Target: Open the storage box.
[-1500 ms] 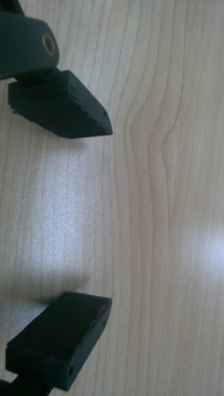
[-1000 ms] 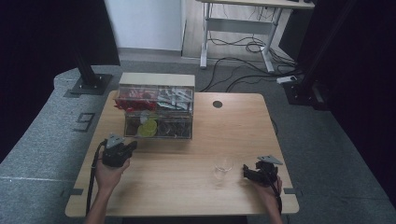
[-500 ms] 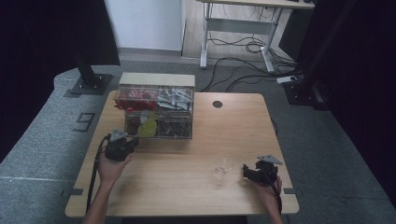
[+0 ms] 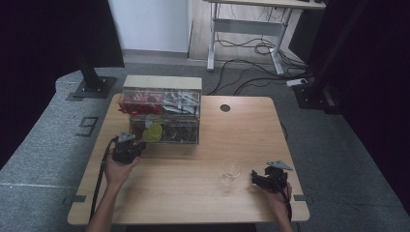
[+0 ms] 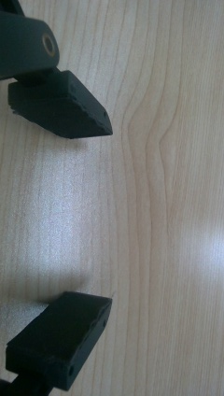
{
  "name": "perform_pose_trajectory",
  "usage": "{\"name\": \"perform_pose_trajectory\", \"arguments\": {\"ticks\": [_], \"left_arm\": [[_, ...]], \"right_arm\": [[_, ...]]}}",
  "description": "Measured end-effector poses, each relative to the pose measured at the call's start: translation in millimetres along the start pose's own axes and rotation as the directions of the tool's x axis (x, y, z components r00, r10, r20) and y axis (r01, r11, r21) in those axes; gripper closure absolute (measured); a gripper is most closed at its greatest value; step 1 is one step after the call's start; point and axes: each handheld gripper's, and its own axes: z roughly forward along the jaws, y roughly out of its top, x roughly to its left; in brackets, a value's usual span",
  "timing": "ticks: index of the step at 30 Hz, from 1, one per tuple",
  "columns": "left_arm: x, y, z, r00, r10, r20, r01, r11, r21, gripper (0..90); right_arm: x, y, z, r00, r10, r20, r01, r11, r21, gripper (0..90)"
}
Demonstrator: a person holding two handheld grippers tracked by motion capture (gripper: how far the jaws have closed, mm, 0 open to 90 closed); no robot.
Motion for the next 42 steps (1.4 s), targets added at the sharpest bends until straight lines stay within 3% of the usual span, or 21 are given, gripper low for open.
{"name": "perform_pose_trajectory", "arguments": {"ticks": [16,19,23,42], "left_arm": [[-8.4,-3.0,12.0,0.9997,0.02,0.011,-0.021,0.9991,0.037,90.0],[-8.5,-4.2,15.0,0.9997,0.023,-0.002,-0.023,0.999,0.039,90.0],[-7.1,-4.8,13.2,0.9998,0.013,-0.017,-0.012,0.9997,0.019,90.0],[-8.4,-3.3,5.4,0.9997,0.02,-0.016,-0.02,0.9998,0.003,90.0]], "right_arm": [[0.0,0.1,0.0,1.0,0.001,0.001,-0.001,1.0,0.001,15.0],[0.0,0.1,0.0,1.0,0.0,0.001,0.0,1.0,0.001,15.0],[0.0,0.1,0.0,1.0,0.001,0.001,-0.001,1.0,0.001,15.0],[-0.1,0.1,0.0,1.0,0.001,0.001,-0.001,1.0,0.001,15.0]]}}
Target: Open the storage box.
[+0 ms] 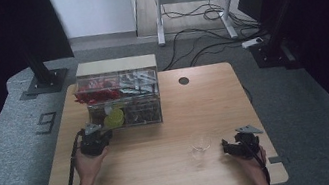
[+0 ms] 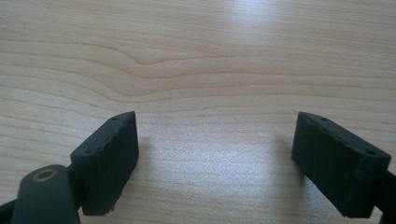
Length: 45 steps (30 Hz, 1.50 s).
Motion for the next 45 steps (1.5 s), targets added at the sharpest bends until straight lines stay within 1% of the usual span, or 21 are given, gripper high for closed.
{"name": "perform_pose_trajectory", "arguments": {"ticks": [7,11,19,22,24,26,29,36,45], "left_arm": [[-0.3,0.0,-1.0,1.0,-0.001,0.0,0.001,1.0,-0.005,90.0],[-1.4,-0.7,-0.3,0.9999,0.005,-0.011,-0.005,1.0,-0.007,90.0],[-2.6,0.0,-4.9,0.9999,0.007,-0.009,-0.007,0.9997,-0.023,90.0],[-3.6,0.2,-5.8,1.0,0.003,-0.005,-0.003,0.9993,-0.038,90.0],[-4.1,0.7,-7.7,0.9994,0.01,-0.032,-0.013,0.9975,-0.069,90.0],[-1.9,2.1,-9.6,0.9997,-0.003,-0.023,0.001,0.9971,-0.076,90.0],[1.8,2.2,-11.6,0.9996,-0.007,-0.029,0.005,0.9968,-0.08,90.0],[-0.2,4.8,-13.6,0.9998,0.002,-0.021,-0.004,0.9966,-0.083,90.0],[2.5,9.8,-17.8,0.9999,-0.009,-0.011,0.008,0.9958,-0.091,90.0]], "right_arm": [[0.0,0.0,0.0,1.0,0.0,0.0,0.0,1.0,0.0,15.0],[0.0,0.0,0.0,1.0,0.0,0.0,0.0,1.0,0.0,15.0],[-0.2,0.1,0.2,1.0,-0.001,-0.001,0.001,1.0,-0.001,14.9],[-0.3,0.1,0.3,1.0,-0.001,-0.002,0.001,1.0,-0.001,14.9],[-0.3,0.1,0.3,1.0,0.0,-0.001,0.0,1.0,-0.001,14.9],[-0.3,0.1,0.3,1.0,-0.001,-0.001,0.001,1.0,-0.001,14.9],[-0.4,0.2,0.4,1.0,-0.001,-0.001,0.001,1.0,-0.001,14.9],[-0.4,0.2,0.4,1.0,0.0,-0.001,0.0,1.0,-0.001,14.9],[-0.4,0.2,0.4,1.0,0.0,-0.002,0.0,1.0,-0.002,15.0]]}}
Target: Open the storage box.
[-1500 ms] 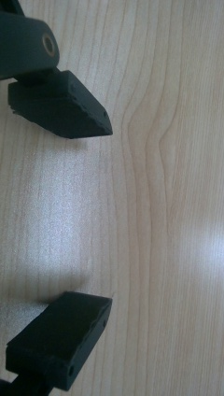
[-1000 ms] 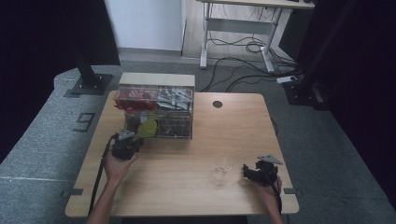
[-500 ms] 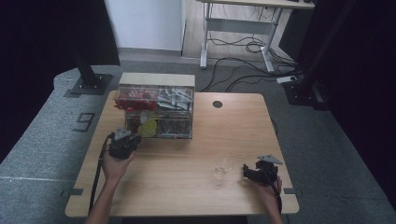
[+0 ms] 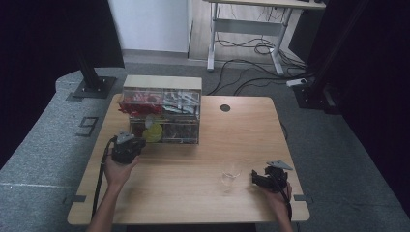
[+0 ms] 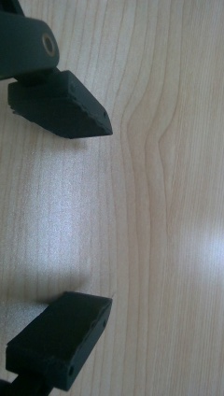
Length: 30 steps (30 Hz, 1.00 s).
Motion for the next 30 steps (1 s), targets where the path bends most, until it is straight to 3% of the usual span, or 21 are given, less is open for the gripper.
{"name": "perform_pose_trajectory", "arguments": {"ticks": [10,20,22,30], "left_arm": [[5.1,10.9,1.5,0.9989,-0.037,0.028,0.037,0.9993,-0.006,90.0],[2.7,27.0,-2.3,0.9983,-0.031,0.049,0.032,0.9994,-0.011,90.0],[1.8,30.9,-3.0,0.9985,-0.026,0.048,0.027,0.9996,-0.011,90.0],[1.7,42.3,-4.2,0.9985,-0.024,0.049,0.025,0.9996,-0.015,90.0]], "right_arm": [[-0.6,-1.2,-1.6,1.0,0.0,0.0,0.0,1.0,-0.001,15.8],[-2.8,-1.9,-4.9,0.9999,0.012,0.009,-0.011,1.0,-0.014,20.7],[-3.0,-0.1,-8.1,0.9997,0.018,0.016,-0.018,0.999,-0.027,20.7],[-1.4,12.8,-33.6,0.9987,0.041,-0.029,-0.044,0.992,-0.122,23.0]]}}
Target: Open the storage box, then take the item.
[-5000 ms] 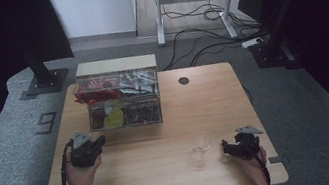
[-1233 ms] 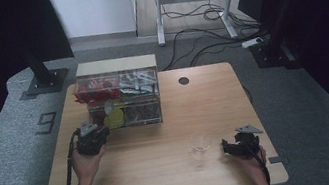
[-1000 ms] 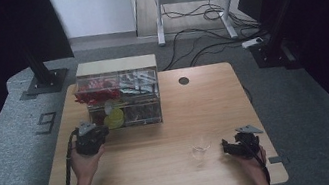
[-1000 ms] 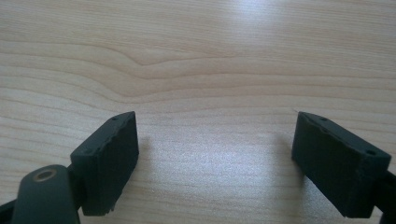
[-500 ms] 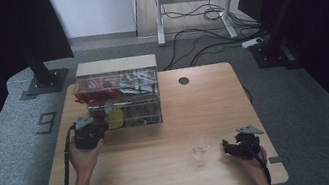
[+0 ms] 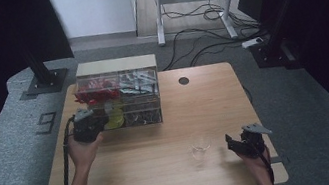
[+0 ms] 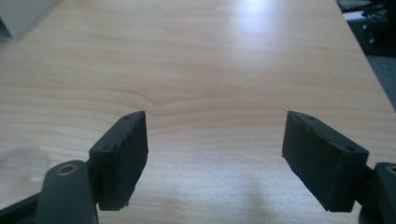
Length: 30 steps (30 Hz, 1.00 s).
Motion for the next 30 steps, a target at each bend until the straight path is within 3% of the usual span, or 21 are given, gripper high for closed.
{"name": "perform_pose_trajectory", "arguments": {"ticks": [8,14,30], "left_arm": [[2.2,7.8,-0.8,0.9999,-0.008,0.006,0.008,1.0,-0.002,90.0],[2.2,13.8,-0.9,1.0,-0.009,0.001,0.009,0.9999,-0.005,90.0],[1.2,21.9,-0.5,0.9999,0.004,-0.011,-0.004,1.0,-0.002,90.0]], "right_arm": [[6.9,15.1,-19.5,0.9989,0.008,-0.047,-0.011,0.998,-0.068,24.2],[17.3,25.4,-30.8,0.9965,-0.013,-0.083,0.004,0.994,-0.108,25.2],[41.6,41.0,-43.0,0.9869,-0.055,-0.151,0.031,0.987,-0.158,26.3]]}}
